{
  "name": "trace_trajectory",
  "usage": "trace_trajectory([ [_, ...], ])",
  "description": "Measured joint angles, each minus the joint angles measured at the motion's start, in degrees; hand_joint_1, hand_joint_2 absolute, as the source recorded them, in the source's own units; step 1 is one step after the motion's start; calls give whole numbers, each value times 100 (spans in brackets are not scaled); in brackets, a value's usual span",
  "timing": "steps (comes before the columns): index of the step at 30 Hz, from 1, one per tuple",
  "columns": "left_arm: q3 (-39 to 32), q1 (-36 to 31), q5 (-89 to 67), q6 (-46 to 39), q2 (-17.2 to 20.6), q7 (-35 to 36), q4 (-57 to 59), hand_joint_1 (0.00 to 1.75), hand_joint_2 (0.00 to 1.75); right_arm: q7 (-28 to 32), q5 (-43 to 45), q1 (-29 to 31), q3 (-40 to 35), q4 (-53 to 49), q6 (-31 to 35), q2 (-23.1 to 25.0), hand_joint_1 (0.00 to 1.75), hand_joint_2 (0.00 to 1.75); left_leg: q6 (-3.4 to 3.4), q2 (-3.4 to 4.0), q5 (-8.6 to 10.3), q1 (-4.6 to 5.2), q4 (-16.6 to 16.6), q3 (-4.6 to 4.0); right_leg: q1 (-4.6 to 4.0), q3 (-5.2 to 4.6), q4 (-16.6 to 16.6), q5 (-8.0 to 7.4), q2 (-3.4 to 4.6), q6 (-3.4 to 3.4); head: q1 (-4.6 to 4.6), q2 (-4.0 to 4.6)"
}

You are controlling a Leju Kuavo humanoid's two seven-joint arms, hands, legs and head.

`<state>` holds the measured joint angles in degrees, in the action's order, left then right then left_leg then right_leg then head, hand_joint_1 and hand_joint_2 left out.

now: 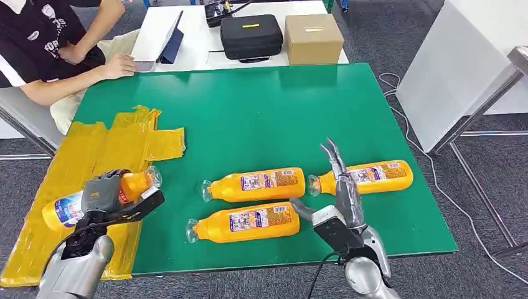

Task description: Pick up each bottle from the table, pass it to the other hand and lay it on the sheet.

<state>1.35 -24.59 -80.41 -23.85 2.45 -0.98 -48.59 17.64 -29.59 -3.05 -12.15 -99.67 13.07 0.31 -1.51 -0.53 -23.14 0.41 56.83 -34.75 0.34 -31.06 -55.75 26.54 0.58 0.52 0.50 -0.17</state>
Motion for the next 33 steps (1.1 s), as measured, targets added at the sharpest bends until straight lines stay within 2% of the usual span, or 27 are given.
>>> trace_trajectory([
  [1,0,2,0,22,0,-9,0,44,175,0,0,1,0,4,0,0,0,175,0,0,0,0,0,0,0,0,0,0,0,0,0,0],
  [2,0,1,7,48,0,-26,0,0,175,0,0,2,0,9,0,0,0,175,0,0,0,0,0,0,0,0,0,0,0,0,0,0],
  [14,4,-20,691,452,-107,-476,-72,0,175,-50,7,53,0,33,-54,26,0,175,0,0,0,1,1,2,2,1,0,0,-1,0,0,0],
  [27,13,-49,691,516,-225,-483,-76,0,175,-68,7,130,0,138,-52,46,0,175,0,1,0,0,1,3,1,0,0,0,0,0,0,0],
  [33,18,-32,1164,974,-271,-507,-255,0,175,-101,-11,129,15,144,-94,55,0,175,0,1,0,1,1,3,1,0,0,0,0,0,0,0],
])
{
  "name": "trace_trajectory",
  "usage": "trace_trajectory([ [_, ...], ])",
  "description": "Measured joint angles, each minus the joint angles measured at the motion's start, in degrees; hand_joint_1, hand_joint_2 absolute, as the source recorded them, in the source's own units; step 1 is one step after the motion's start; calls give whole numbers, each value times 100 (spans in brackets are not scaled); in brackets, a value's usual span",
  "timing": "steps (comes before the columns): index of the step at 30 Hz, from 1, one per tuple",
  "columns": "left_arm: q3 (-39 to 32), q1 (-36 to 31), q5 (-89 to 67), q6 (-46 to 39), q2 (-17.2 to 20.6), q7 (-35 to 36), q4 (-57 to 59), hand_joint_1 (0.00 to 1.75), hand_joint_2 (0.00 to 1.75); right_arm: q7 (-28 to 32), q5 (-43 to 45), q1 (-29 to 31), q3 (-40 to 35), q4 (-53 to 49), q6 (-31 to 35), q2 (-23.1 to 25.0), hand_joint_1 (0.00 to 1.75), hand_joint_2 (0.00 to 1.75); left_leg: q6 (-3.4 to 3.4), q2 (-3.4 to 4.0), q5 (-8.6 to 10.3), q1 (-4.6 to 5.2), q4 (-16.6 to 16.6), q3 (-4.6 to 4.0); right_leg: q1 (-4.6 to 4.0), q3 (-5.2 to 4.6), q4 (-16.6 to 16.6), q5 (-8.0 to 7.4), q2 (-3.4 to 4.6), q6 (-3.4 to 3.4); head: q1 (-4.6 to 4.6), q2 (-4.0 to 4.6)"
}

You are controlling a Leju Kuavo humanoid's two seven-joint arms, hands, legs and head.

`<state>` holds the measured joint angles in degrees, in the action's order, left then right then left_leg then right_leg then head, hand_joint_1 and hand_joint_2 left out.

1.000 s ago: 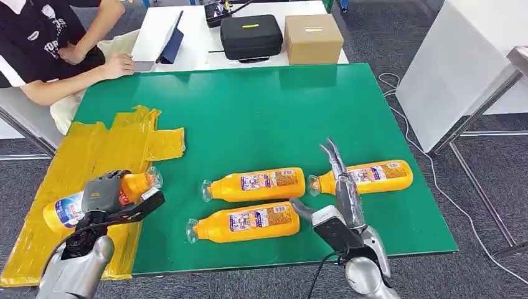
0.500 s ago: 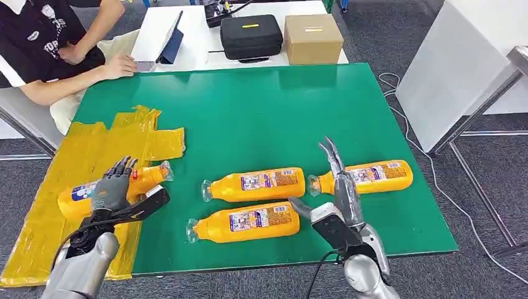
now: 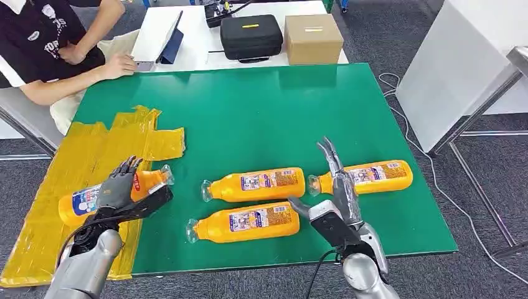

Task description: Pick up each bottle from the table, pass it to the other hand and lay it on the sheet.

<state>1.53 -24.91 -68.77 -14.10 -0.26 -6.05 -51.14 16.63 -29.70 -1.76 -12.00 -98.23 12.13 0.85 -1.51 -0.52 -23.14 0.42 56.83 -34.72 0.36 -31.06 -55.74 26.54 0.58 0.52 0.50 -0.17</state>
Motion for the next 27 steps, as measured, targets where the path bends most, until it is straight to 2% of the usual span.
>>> trace_trajectory([
  [5,30,251,1064,618,-57,-148,-888,0,175,-2,-44,-48,57,0,37,26,0,175,0,0,0,0,0,0,0,-1,0,0,1,0,0,-2],
  [9,83,726,3361,1631,-61,-847,-2225,0,175,50,-63,-202,103,0,77,33,0,175,0,1,-3,0,0,-5,0,-3,0,1,1,0,0,0],
  [11,101,937,4729,2460,-33,-1184,-2978,0,175,112,-44,-246,129,0,87,26,0,175,1,1,-5,0,0,-6,0,-5,1,2,1,0,0,-2],
  [14,101,1112,5766,2995,-28,-1250,-3643,0,175,144,-74,-252,181,-2,87,26,0,175,1,0,-5,0,-1,-4,0,-5,2,2,1,0,0,0],
  [19,98,1211,5970,2873,-113,-1095,-4027,0,175,-109,-697,-259,254,-127,232,18,0,175,2,0,-3,-1,-1,2,-1,2,2,1,0,-1,0,-2],
  [27,98,1255,5968,2812,-192,-1101,-4079,0,175,-181,-769,-242,343,-225,232,-15,0,175,1,0,-3,1,0,2,1,3,1,1,0,0,0,-2],
])
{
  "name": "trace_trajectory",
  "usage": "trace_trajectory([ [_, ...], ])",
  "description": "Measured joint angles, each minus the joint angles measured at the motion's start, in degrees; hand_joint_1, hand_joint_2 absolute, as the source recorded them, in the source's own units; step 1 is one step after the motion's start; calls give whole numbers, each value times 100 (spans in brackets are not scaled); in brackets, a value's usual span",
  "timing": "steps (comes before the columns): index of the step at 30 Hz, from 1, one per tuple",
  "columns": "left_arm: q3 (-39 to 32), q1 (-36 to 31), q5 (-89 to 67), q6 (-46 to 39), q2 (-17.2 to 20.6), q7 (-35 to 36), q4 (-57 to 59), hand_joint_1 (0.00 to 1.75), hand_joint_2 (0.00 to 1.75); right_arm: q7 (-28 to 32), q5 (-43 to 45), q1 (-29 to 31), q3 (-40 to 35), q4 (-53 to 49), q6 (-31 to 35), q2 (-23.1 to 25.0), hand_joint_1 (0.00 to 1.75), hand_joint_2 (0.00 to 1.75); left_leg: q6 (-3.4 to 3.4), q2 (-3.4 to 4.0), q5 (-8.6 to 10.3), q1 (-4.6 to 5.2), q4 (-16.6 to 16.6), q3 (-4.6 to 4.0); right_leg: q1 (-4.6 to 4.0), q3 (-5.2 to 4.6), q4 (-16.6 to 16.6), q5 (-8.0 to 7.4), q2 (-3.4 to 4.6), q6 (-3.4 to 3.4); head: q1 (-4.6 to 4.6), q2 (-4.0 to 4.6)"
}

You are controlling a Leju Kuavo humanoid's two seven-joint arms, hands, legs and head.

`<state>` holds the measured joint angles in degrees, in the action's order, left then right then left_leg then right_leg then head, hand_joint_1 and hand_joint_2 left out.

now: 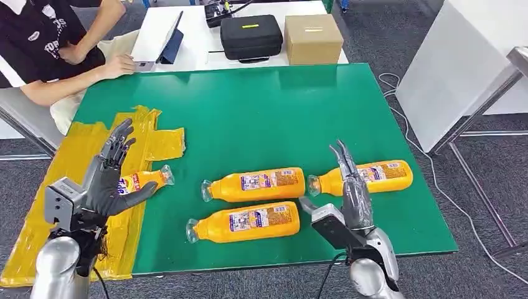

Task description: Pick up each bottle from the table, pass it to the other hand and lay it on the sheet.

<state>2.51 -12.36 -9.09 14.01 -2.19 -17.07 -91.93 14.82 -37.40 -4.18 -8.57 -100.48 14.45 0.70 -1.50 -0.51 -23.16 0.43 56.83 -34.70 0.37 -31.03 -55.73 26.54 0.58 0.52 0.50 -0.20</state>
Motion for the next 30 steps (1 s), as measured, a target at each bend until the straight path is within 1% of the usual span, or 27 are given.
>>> trace_trajectory([
  [6,2,7,-51,-37,-11,6,-11,0,175,-53,-132,7,13,-9,22,-5,0,175,0,0,-1,-1,0,0,-1,-1,0,0,0,0,0,2],
  [8,2,12,-153,-156,-22,63,-11,0,175,-307,-576,46,26,-11,46,-70,0,175,0,0,-1,-1,0,0,-1,-1,0,0,0,0,-2,2],
  [10,13,23,-208,-250,-48,87,20,0,175,-630,-1195,156,57,-11,39,-243,0,175,0,1,-1,0,0,1,0,-1,1,0,0,0,-4,0],
  [11,44,30,-232,-276,-61,87,59,0,175,-779,-1556,227,105,-7,24,-379,0,175,0,0,-1,0,0,1,1,1,1,0,0,0,0,2],
  [13,118,94,-212,-348,-66,54,206,0,175,-957,-2171,422,228,26,-219,-685,0,175,-1,0,0,7,0,1,7,3,1,-1,-1,1,0,2],
  [16,223,190,-33,-440,-70,-51,483,0,175,-1030,-2488,746,363,164,-862,-1148,0,175,-3,1,0,13,3,1,15,2,1,-3,1,4,0,2],
  [19,286,251,39,-483,-79,-85,691,0,175,-1030,-2492,1092,433,467,-1590,-1652,0,175,-4,-6,1,14,6,-2,19,2,1,-3,-4,5,0,2],
  [22,295,288,66,-505,-85,-88,854,0,175,-868,-2527,1470,431,965,-1956,-2146,0,175,-5,-6,1,15,7,-4,18,2,1,-4,-4,6,-2,2],
  [26,317,340,66,-514,-85,-90,935,0,175,-669,-2498,2056,293,1756,-2367,-2633,0,175,-6,-6,0,14,8,-6,17,1,1,-5,-4,7,0,2],
  [30,315,351,85,-512,-85,-92,992,0,175,-566,-2308,2804,-7,2563,-2536,-2975,0,175,-5,-5,1,12,8,-4,15,2,0,-5,-4,6,-2,2],
])
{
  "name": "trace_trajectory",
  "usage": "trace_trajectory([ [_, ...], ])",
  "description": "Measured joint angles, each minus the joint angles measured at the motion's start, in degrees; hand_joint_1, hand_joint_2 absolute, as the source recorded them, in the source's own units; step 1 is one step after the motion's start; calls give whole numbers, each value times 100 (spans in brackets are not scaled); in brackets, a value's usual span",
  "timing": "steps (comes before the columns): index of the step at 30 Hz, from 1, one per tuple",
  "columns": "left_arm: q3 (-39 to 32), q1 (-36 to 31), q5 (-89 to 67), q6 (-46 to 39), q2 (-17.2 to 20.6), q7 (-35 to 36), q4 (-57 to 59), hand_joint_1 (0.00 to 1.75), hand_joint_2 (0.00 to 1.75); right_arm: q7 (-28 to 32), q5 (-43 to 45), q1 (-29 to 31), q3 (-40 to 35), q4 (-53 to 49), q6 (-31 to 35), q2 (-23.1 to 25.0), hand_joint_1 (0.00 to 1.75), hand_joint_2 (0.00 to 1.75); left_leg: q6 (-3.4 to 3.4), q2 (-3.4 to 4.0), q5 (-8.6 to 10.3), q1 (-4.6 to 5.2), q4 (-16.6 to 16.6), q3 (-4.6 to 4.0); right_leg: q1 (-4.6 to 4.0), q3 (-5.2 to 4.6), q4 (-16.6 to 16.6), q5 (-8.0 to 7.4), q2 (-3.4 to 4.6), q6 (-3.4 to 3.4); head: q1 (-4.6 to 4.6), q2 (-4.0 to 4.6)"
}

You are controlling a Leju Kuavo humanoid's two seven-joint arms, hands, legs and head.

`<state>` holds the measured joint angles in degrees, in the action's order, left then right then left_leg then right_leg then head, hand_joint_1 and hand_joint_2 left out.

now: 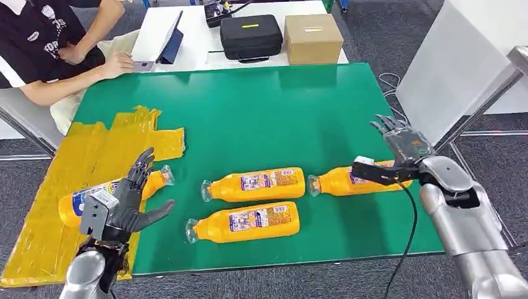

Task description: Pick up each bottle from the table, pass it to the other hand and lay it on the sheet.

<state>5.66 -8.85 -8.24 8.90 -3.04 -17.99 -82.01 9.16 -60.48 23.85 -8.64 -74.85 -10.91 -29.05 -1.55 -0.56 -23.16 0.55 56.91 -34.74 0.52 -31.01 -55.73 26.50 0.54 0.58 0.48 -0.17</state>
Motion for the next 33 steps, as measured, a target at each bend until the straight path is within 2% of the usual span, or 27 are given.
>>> trace_trajectory([
  [12,0,-87,76,66,0,-70,312,0,175,166,413,1117,-775,1472,-695,-478,0,175,0,-3,0,-2,0,-3,-3,-3,0,0,-3,0,0,0],
  [23,0,-138,76,66,-2,-79,470,0,175,179,448,1390,-1053,1872,-706,-546,0,175,0,-4,0,-2,2,-4,-3,-2,-1,0,-3,0,-2,0],
  [33,0,-198,70,50,-7,-160,623,0,175,371,880,1734,-1435,2489,-793,-551,0,175,0,-4,0,-2,2,-3,-3,-3,0,0,-3,0,0,-2],
])
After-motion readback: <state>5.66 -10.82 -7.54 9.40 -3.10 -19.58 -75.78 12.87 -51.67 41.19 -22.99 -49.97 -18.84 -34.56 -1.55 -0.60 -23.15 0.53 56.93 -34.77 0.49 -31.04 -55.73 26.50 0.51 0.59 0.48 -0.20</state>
